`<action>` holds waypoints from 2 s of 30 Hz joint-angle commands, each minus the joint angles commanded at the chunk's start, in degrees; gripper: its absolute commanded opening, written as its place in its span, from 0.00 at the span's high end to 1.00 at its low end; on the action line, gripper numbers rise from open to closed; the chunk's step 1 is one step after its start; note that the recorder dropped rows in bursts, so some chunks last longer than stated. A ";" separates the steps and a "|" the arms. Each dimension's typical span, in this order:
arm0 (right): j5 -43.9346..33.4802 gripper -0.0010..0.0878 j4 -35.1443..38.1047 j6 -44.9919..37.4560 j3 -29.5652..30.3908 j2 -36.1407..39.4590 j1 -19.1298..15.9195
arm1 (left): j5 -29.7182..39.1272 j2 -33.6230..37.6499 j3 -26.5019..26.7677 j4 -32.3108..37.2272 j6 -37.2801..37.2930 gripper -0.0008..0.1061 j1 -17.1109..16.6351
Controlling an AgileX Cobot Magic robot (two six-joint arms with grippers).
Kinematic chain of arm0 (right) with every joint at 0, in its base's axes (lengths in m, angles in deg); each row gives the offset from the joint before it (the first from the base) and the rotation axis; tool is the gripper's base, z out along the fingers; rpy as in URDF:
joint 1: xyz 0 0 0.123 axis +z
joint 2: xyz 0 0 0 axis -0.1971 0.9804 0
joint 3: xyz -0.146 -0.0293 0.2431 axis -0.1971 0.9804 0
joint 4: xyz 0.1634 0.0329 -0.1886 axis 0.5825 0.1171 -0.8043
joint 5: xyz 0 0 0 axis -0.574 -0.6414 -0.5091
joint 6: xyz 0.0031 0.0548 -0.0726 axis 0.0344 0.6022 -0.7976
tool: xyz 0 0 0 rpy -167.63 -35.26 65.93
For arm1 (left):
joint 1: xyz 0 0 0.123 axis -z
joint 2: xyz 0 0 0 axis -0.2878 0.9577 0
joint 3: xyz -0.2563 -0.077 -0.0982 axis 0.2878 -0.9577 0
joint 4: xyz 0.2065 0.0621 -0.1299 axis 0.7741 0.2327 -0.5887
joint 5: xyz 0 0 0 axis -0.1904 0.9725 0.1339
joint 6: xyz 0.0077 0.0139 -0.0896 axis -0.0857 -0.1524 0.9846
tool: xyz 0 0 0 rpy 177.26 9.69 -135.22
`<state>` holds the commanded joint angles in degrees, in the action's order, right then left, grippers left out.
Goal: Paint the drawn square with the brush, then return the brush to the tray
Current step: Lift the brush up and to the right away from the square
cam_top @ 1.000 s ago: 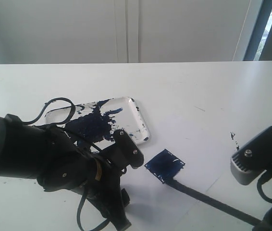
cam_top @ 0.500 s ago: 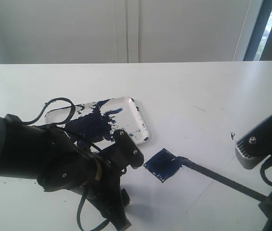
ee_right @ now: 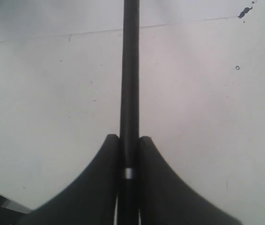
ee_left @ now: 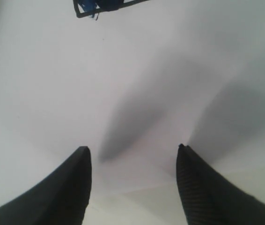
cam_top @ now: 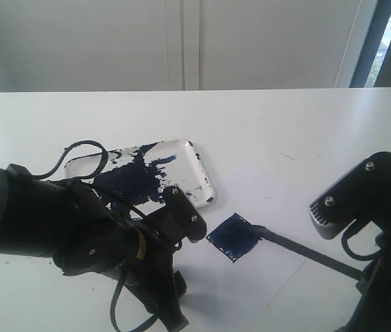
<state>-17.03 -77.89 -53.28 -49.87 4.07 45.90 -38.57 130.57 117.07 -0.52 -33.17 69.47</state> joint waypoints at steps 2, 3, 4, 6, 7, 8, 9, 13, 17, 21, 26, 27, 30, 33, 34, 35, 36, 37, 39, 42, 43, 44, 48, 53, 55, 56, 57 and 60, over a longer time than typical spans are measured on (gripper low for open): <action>-0.35 0.99 0.00 0.00 -2.17 -0.80 0.00 | 0.08 0.00 0.00 0.00 0.00 0.44 0.00; -0.74 0.99 0.00 0.00 -2.93 -1.38 0.00 | 0.08 0.00 0.00 0.00 0.00 0.44 0.00; -1.61 0.99 -0.19 -0.12 -3.74 -1.89 0.00 | 0.08 0.00 0.00 0.00 0.00 0.44 0.00; -3.67 0.99 -1.01 -0.12 -4.52 -2.68 0.00 | 0.08 0.00 0.00 0.00 0.00 0.44 0.00; -4.88 0.99 -1.02 -0.12 -4.66 -3.14 0.00 | 0.07 0.00 0.00 0.00 0.11 0.44 0.00; -5.64 0.99 -1.02 -0.12 -4.66 -3.42 0.00 | 0.07 0.00 0.00 0.00 0.11 0.44 0.00; -6.81 0.99 -0.71 -0.12 -4.66 -3.43 0.00 | -0.07 0.00 0.00 0.00 0.22 0.44 0.00; -8.66 0.99 2.26 -1.42 -4.42 -3.18 0.00 | -0.07 0.00 0.00 0.00 0.36 0.44 0.00; -5.36 0.99 3.78 -2.03 -2.48 -1.37 0.00 | 0.07 0.00 0.00 0.00 0.50 0.44 0.00; -3.13 0.99 3.66 -2.03 -1.10 1.05 0.00 | 0.07 0.00 0.00 0.00 0.50 0.44 0.00; -2.88 0.99 3.66 -2.03 -1.10 3.23 0.00 | 0.07 0.00 0.00 0.00 0.50 0.44 0.00; -3.13 0.99 3.66 -2.35 -1.10 3.53 0.00 | 0.07 0.00 0.00 0.00 0.50 0.44 0.00; -3.38 0.99 3.21 -2.82 -1.10 4.25 0.00 | 0.07 0.00 0.00 0.00 0.50 0.44 0.00; -4.42 0.99 2.56 -2.82 -1.10 4.25 0.00 | 0.07 0.00 0.00 0.00 0.50 0.44 0.00; -4.99 0.99 2.56 -2.82 -1.10 4.25 0.00 | 0.07 0.00 0.00 0.00 0.50 0.44 0.00; -5.75 0.99 2.56 -2.82 -1.10 4.25 0.00 | 0.07 0.00 0.00 0.00 0.50 0.44 0.00; -6.29 0.99 2.42 -2.82 -1.10 4.25 0.00 | 0.07 0.00 0.00 0.00 0.50 0.44 0.00; -6.46 0.99 2.41 -2.82 -1.10 4.25 0.00 | 0.07 0.00 0.00 0.00 0.50 0.44 0.00; -6.60 0.99 2.41 -2.82 -1.10 4.25 0.00 | 0.07 0.00 0.00 0.00 0.50 0.44 0.00; -5.64 0.99 2.41 -2.82 -1.10 4.25 0.00 | 0.07 0.00 0.00 0.00 0.50 0.44 0.00; -5.64 0.99 2.41 -2.82 -1.10 4.25 0.00 | 0.07 0.00 0.00 0.00 0.50 0.44 0.00; -5.50 0.99 2.41 -2.82 -1.10 4.25 0.00 | 0.07 0.00 0.00 0.00 0.50 0.44 0.00; -5.16 0.99 2.13 -2.82 -1.48 4.02 0.00 | -0.05 0.00 0.00 0.00 0.47 0.44 0.00; -6.36 0.99 2.13 -2.82 -3.98 1.90 0.00 | 0.09 0.00 0.00 0.00 0.47 0.44 0.00; -6.91 0.99 1.96 -2.24 -4.37 0.80 0.00 | 0.09 0.00 0.00 0.00 0.47 0.44 0.00; -7.05 0.99 1.96 -2.24 -4.51 0.31 0.00 | 0.09 0.00 0.00 0.00 0.47 0.44 0.00; -6.93 0.99 1.96 -2.24 -4.63 -0.10 0.00 | 0.09 0.00 0.00 0.00 0.47 0.44 0.00; -4.93 0.99 1.96 -2.16 -4.63 -1.00 0.00 | 0.09 -0.59 0.00 0.00 0.33 0.45 0.00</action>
<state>-21.96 -75.93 -55.44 -54.50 3.07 45.90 -38.48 129.98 117.07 -0.52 -32.84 69.47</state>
